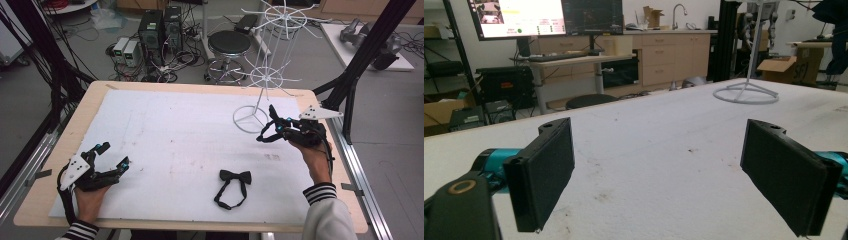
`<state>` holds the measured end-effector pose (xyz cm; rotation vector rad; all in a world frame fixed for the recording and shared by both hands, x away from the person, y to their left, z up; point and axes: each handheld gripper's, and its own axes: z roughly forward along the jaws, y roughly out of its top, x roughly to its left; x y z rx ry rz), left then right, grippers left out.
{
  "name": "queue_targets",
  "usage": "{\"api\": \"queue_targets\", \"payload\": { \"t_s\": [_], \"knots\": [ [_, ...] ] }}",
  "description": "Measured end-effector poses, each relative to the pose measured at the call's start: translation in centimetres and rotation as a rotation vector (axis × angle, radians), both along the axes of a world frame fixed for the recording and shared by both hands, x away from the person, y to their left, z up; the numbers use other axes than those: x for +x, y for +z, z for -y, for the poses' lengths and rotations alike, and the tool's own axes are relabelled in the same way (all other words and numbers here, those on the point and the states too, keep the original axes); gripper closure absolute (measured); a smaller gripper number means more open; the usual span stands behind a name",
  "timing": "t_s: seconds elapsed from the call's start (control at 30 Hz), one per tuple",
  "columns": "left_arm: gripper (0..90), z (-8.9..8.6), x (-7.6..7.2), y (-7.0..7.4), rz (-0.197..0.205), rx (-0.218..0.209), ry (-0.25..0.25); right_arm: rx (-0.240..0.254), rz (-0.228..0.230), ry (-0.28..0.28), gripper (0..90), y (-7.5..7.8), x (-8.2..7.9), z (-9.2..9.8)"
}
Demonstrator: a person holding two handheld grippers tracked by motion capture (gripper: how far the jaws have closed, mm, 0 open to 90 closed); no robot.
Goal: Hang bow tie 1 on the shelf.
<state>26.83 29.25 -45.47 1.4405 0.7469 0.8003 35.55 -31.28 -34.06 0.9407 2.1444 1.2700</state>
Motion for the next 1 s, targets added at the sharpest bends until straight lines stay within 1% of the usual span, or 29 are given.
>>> {"api": "queue_targets", "payload": {
  "t_s": [0.27,0.4,0.67,1.0],
  "knots": [
    [14.4,0.0,0.0,0.0,0.000,0.001,0.001,0.048,0.045,-0.018,74.5,0.7,-0.7,0.8],
    [14.4,0.0,0.0,0.0,0.001,0.001,0.001,0.074,0.058,-0.026,74.5,0.9,-0.9,1.1],
    [14.4,0.0,0.0,0.0,-0.001,-0.002,0.002,0.084,0.090,-0.021,74.5,1.7,-1.2,0.9],
    [14.4,0.0,0.0,0.0,-0.001,-0.006,0.000,0.086,0.127,-0.013,74.5,3.5,-1.0,0.3]
  ]
}}
